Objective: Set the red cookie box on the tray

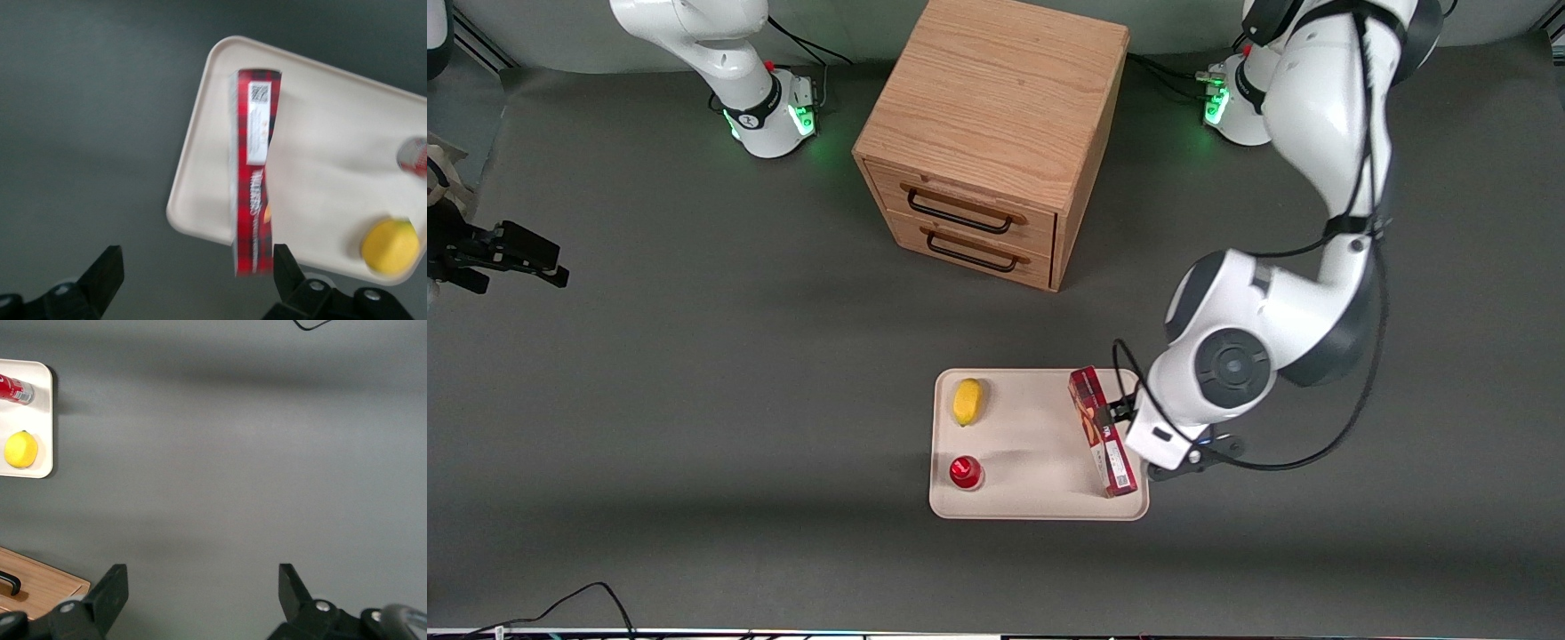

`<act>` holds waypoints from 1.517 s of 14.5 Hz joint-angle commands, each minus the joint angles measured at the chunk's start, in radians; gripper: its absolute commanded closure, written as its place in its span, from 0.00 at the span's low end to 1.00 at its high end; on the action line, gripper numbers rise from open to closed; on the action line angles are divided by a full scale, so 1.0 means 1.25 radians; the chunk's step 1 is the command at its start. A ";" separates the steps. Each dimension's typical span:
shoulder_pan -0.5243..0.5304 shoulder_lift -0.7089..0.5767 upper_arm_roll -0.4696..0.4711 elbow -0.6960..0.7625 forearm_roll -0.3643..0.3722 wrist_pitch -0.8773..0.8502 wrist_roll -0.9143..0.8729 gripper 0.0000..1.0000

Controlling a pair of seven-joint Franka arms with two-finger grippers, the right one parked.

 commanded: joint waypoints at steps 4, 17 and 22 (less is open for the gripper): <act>0.097 -0.205 0.069 -0.052 -0.030 -0.211 0.301 0.00; 0.097 -0.594 0.322 -0.503 0.037 -0.073 0.619 0.00; 0.102 -0.592 0.309 -0.494 0.002 -0.114 0.612 0.00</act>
